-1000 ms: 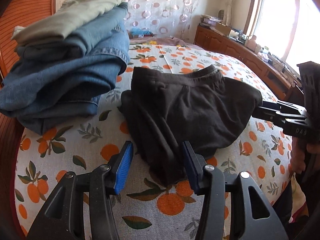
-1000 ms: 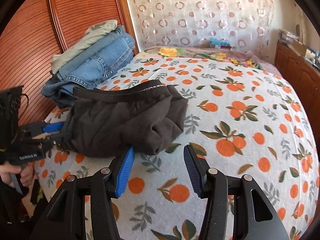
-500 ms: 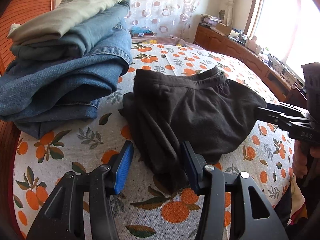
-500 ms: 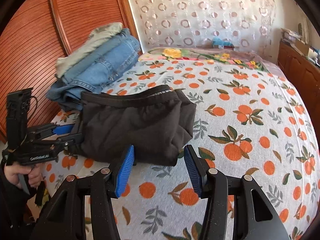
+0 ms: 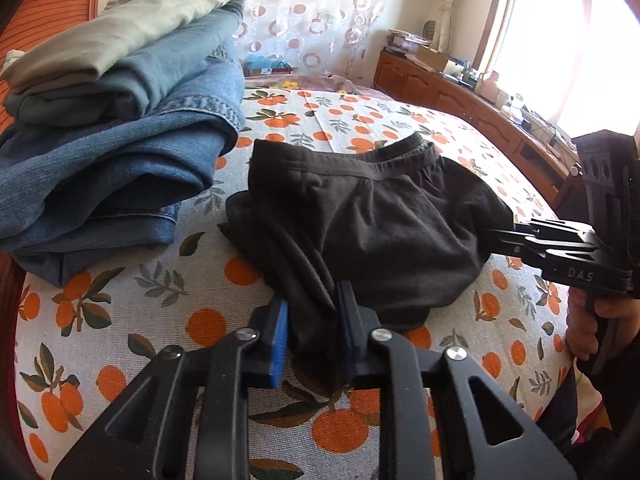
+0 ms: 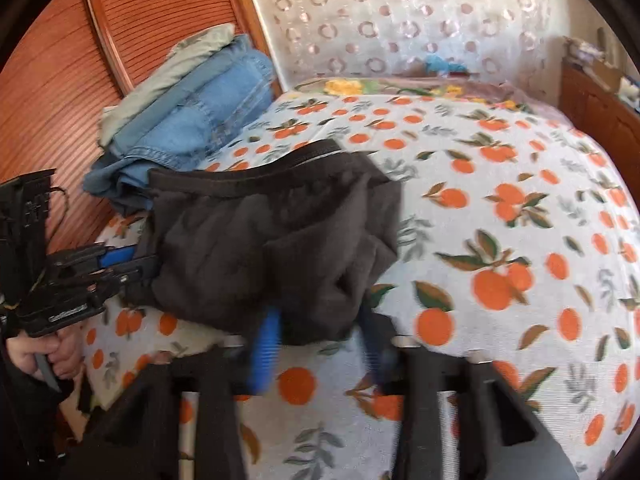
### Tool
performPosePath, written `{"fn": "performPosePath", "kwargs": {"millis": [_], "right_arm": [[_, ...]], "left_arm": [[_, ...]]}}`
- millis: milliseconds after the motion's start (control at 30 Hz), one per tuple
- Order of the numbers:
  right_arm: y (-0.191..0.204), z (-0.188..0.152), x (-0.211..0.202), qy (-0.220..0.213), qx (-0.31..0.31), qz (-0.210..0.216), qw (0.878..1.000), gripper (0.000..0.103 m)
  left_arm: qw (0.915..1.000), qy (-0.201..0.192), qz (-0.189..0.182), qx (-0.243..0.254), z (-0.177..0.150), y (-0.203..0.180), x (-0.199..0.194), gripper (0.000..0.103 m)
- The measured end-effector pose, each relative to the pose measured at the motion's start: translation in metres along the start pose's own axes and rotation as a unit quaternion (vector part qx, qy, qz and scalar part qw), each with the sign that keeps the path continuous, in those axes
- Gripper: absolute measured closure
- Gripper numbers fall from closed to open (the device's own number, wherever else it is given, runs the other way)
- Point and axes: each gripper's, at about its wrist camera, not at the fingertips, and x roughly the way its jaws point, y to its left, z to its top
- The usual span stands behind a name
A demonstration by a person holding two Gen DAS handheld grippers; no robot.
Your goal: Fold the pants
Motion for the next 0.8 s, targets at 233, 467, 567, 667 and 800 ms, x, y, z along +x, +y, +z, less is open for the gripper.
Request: {"fn": "performPosePath", "kwargs": {"millis": [233, 467, 567, 667, 800], "right_arm": [[-0.004, -0.012, -0.024, -0.010, -0.003, 0.014, 1.000, 0.089], [-0.004, -0.056, -0.062, -0.004, 0.000, 0.018, 1.000, 0.089], [-0.003, -0.070, -0.074, -0.001, 0.003, 0.021, 1.000, 0.089], [-0.004, -0.076, -0.081, 0.005, -0.003, 0.018, 1.000, 0.088], [-0.002, -0.071, -0.091, 0.000, -0.015, 0.008, 1.000, 0.081]], "left_arm": [[0.9997, -0.008, -0.025, 0.002, -0.004, -0.010, -0.022, 0.092], [0.9984, -0.006, -0.054, 0.011, -0.034, -0.035, -0.049, 0.092], [0.9984, 0.000, -0.056, 0.013, -0.047, -0.041, -0.053, 0.091], [0.9988, 0.005, -0.049, 0.010, -0.052, -0.042, -0.051, 0.091], [0.9985, 0.005, -0.054, 0.004, -0.052, -0.038, -0.053, 0.089]]}}
